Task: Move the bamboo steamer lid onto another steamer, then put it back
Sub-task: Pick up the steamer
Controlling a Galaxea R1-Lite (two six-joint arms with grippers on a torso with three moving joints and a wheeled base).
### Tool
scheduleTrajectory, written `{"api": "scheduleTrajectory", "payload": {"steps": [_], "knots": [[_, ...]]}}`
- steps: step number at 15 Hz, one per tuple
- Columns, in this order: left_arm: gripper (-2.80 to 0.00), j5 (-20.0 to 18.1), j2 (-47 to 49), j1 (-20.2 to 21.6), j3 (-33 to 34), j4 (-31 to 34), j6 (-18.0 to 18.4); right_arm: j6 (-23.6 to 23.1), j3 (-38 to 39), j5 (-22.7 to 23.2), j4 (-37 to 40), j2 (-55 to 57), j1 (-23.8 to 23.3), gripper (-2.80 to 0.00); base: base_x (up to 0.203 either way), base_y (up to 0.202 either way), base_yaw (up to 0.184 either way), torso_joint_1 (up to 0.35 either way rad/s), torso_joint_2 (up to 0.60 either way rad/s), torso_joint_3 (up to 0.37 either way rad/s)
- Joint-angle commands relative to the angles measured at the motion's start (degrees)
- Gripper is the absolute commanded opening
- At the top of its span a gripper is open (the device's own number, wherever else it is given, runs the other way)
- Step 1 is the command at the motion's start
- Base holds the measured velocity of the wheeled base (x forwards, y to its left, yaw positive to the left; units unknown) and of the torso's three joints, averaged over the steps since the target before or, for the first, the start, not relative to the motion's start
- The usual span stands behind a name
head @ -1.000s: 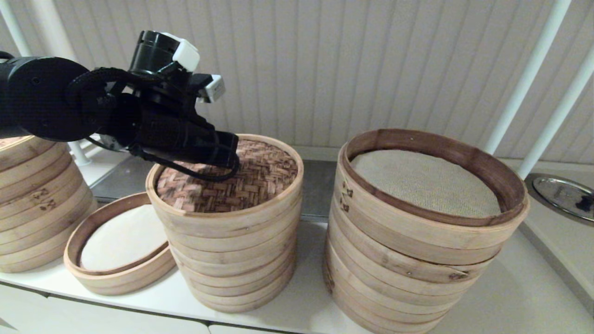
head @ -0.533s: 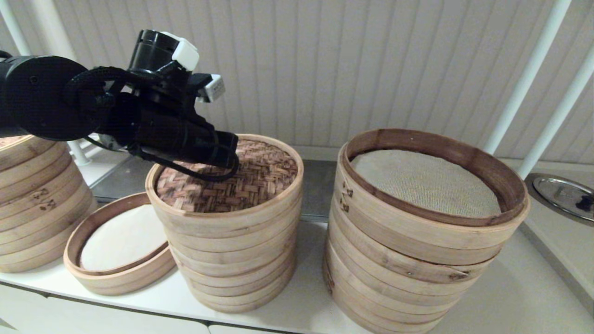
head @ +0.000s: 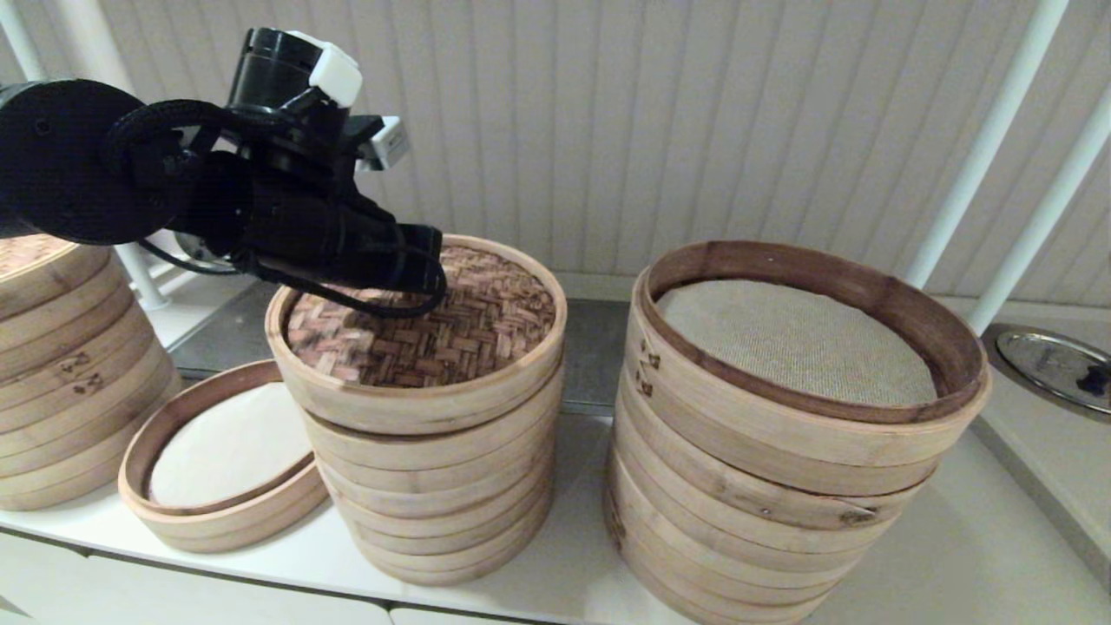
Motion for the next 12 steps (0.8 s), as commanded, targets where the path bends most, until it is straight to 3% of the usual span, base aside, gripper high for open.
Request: {"api": "scheduleTrajectory", "payload": {"steps": [1,12], "knots": [[-2.8,0.2,-0.4,0.1,-0.3,0.2,-0.3,0.0,0.2,0.1,0.0,0.0,0.0,-2.8,0.0,0.0,0.0,0.0,0.0,0.0],[-2.8,-1.1,-1.8,-0.8,-0.1,2.1,-0.5,0.0,0.2,0.0,0.0,0.0,0.0,-2.8,0.0,0.0,0.0,0.0,0.0,0.0]]}}
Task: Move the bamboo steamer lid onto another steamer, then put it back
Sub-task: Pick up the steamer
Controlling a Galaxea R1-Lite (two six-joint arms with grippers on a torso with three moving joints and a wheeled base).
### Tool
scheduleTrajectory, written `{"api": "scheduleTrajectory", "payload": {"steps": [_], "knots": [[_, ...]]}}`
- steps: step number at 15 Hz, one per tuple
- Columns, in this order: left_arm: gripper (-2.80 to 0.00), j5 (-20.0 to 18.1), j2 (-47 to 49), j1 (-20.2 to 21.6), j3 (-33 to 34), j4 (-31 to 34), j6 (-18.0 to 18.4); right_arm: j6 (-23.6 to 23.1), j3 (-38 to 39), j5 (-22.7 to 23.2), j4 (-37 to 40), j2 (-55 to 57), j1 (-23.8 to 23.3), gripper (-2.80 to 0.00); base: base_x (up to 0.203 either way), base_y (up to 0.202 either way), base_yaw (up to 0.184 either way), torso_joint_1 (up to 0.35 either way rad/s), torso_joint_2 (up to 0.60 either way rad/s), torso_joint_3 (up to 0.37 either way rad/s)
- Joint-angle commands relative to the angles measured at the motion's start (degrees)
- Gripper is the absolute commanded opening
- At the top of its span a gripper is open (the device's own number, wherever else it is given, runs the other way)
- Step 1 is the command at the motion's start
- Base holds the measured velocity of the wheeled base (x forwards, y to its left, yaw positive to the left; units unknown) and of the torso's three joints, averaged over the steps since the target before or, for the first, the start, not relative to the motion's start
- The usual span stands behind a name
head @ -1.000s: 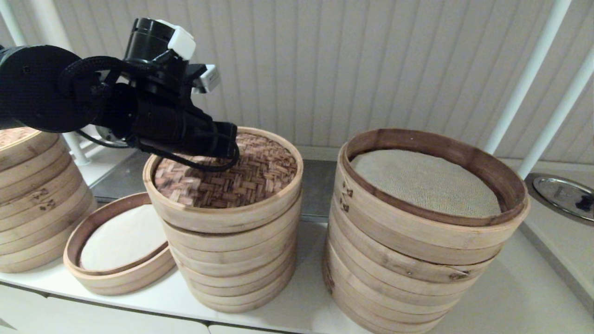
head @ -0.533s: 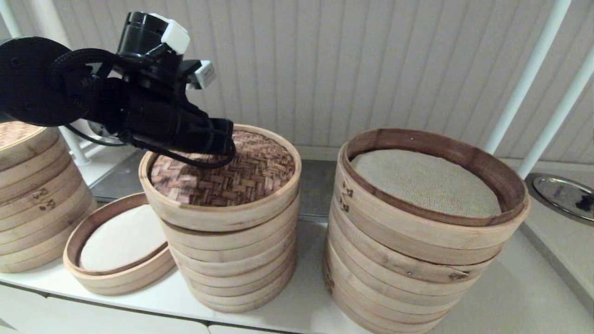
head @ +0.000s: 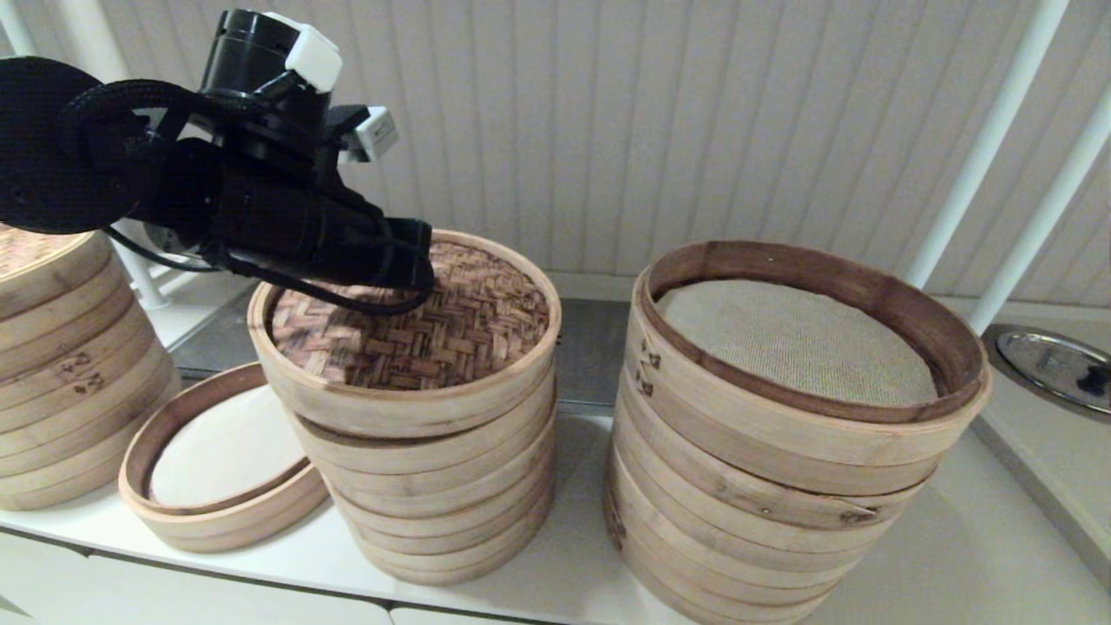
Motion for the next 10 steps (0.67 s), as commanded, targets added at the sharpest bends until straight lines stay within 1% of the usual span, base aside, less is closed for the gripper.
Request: {"api": "scheduleTrajectory", "payload": {"steps": [1,5,8,10], "knots": [[-2.8,-0.1,-0.1,-0.5,0.1,-0.1,-0.2,0.0,0.2,0.0,0.0,0.0,0.0,-2.8,0.0,0.0,0.0,0.0,0.0,0.0],[-2.8,-0.1,0.6,-0.9,-0.2,-0.6,-1.2,0.0,0.2,0.0,0.0,0.0,0.0,-2.8,0.0,0.0,0.0,0.0,0.0,0.0],[-2.8,-0.1,0.5,-0.9,-1.1,-1.1,-3.4,0.0,0.2,0.0,-0.1,0.0,0.0,-2.8,0.0,0.0,0.0,0.0,0.0,0.0],[-2.8,0.0,0.1,-0.9,-0.5,-4.2,-4.5,0.0,0.2,0.0,0.0,0.0,0.0,-2.8,0.0,0.0,0.0,0.0,0.0,0.0]]}}
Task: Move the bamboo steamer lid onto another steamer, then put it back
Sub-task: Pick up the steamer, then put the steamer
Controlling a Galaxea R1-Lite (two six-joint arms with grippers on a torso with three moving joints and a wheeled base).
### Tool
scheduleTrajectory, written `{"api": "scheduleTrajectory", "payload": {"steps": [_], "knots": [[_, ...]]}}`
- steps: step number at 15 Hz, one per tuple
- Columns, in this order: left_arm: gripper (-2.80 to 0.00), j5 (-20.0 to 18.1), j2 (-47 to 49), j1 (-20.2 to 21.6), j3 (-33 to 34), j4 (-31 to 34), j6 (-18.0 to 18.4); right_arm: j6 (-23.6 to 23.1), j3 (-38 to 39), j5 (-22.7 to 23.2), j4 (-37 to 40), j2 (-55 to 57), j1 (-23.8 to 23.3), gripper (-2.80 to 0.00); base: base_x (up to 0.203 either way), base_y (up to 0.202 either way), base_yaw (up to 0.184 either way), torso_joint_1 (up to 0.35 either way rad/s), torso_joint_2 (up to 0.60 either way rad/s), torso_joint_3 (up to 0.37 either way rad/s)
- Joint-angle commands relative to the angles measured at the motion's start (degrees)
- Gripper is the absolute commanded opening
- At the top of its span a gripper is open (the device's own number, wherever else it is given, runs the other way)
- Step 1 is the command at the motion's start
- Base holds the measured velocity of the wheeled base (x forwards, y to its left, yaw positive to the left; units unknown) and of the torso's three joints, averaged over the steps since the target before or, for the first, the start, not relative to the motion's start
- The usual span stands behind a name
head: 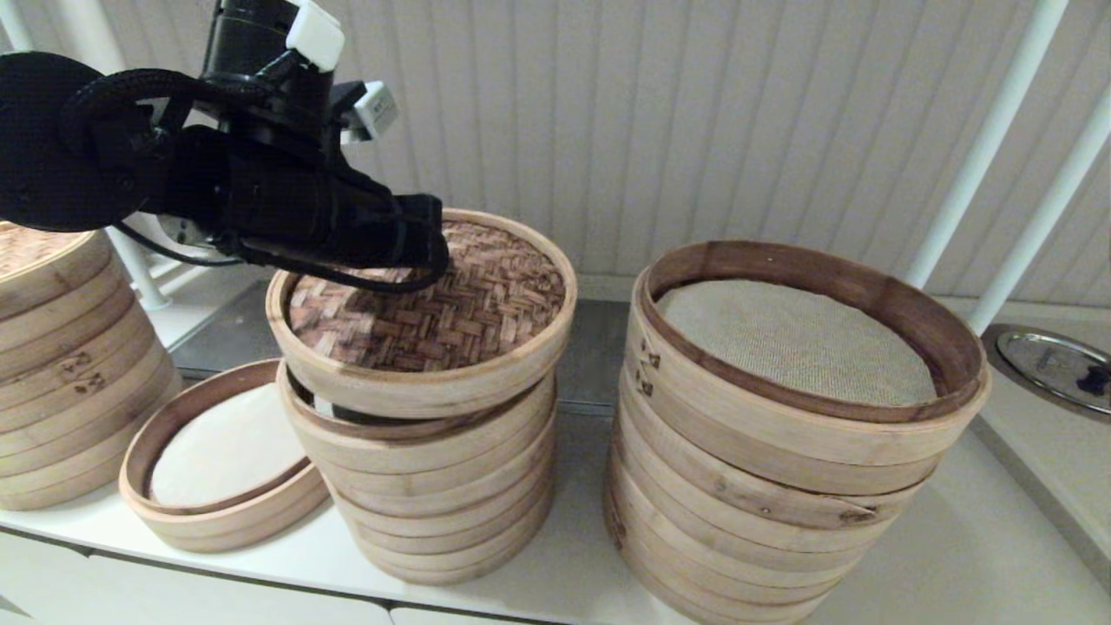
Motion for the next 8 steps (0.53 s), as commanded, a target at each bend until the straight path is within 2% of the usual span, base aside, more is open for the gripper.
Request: {"api": "scheduleTrajectory", "payload": {"steps": [1,8], "knots": [[-2.8,0.0,-0.4,0.0,0.2,0.0,-0.1,0.0,0.2,0.1,0.0,0.0,0.0,-2.8,0.0,0.0,0.0,0.0,0.0,0.0],[-2.8,0.2,-2.4,0.1,-0.2,0.4,-0.6,0.0,0.2,0.0,0.0,0.0,0.0,-2.8,0.0,0.0,0.0,0.0,0.0,0.0]]}}
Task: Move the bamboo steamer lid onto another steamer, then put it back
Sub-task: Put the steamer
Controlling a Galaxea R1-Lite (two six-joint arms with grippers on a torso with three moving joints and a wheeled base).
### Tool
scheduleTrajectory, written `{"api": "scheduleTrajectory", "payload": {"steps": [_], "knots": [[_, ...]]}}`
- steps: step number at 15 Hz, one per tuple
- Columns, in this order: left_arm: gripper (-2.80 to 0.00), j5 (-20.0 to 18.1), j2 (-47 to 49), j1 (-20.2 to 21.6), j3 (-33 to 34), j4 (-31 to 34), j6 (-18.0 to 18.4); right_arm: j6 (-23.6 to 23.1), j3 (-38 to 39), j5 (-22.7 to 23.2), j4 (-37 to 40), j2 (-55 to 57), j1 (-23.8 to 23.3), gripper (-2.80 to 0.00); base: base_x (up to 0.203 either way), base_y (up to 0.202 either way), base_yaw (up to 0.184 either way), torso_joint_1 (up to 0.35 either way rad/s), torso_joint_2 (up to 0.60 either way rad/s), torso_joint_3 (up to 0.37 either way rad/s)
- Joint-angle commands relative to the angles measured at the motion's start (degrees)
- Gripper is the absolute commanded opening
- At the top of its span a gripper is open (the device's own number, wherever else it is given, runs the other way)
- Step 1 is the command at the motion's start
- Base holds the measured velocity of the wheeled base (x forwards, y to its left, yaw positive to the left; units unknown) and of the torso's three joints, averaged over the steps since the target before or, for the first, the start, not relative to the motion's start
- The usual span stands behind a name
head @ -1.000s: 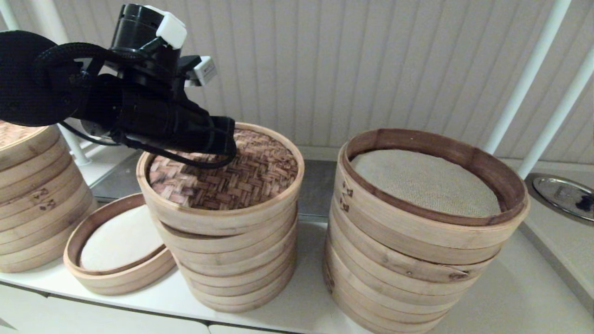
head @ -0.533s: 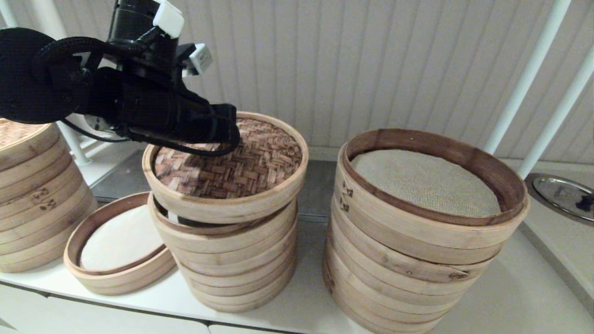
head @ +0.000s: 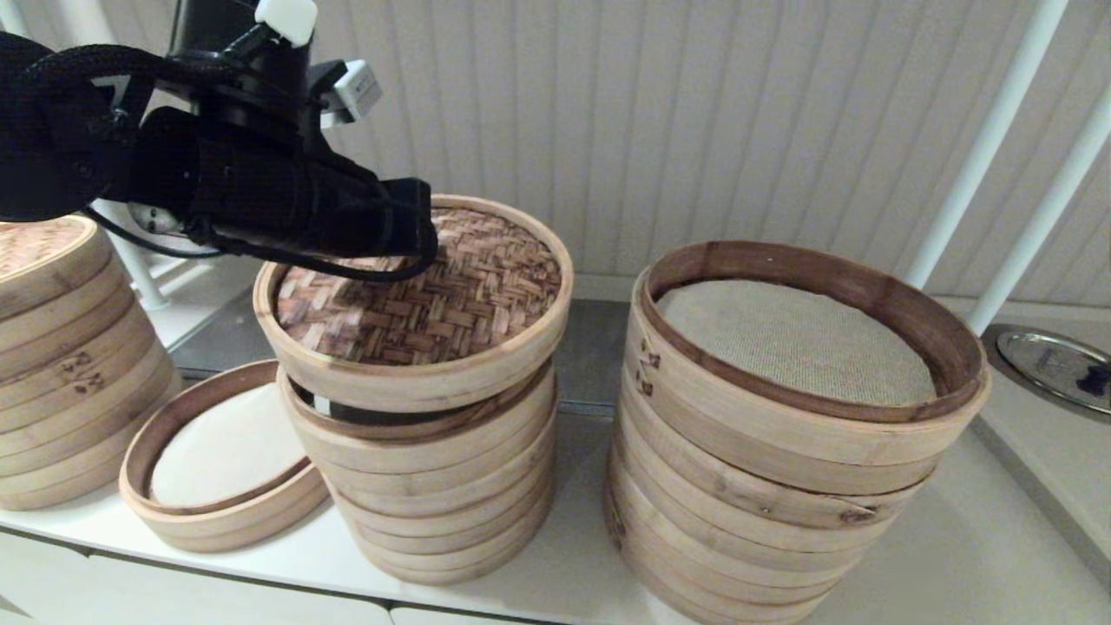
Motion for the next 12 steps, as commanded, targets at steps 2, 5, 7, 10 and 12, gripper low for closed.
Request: {"api": "scheduleTrajectory", "payload": {"steps": [2,5,7,10,12], "knots": [[-2.8,0.1,-1.3,0.3,0.1,0.2,-0.1,0.0,0.2,0.0,-0.1,0.0,0.0,-2.8,0.0,0.0,0.0,0.0,0.0,0.0],[-2.8,0.2,-2.3,2.1,0.4,0.2,0.0,0.0,0.2,0.0,0.0,0.0,0.0,-2.8,0.0,0.0,0.0,0.0,0.0,0.0],[-2.8,0.3,-3.8,4.1,0.7,0.7,0.1,0.0,0.2,0.0,0.0,0.0,0.0,-2.8,0.0,0.0,0.0,0.0,0.0,0.0],[-2.8,0.3,-5.6,7.2,0.9,1.5,0.1,0.0,0.2,0.0,-0.1,0.0,0.0,-2.8,0.0,0.0,0.0,0.0,0.0,0.0],[-2.8,0.3,-6.9,9.0,1.7,1.9,0.1,0.0,0.2,0.0,-0.1,0.0,0.0,-2.8,0.0,0.0,0.0,0.0,0.0,0.0]]}}
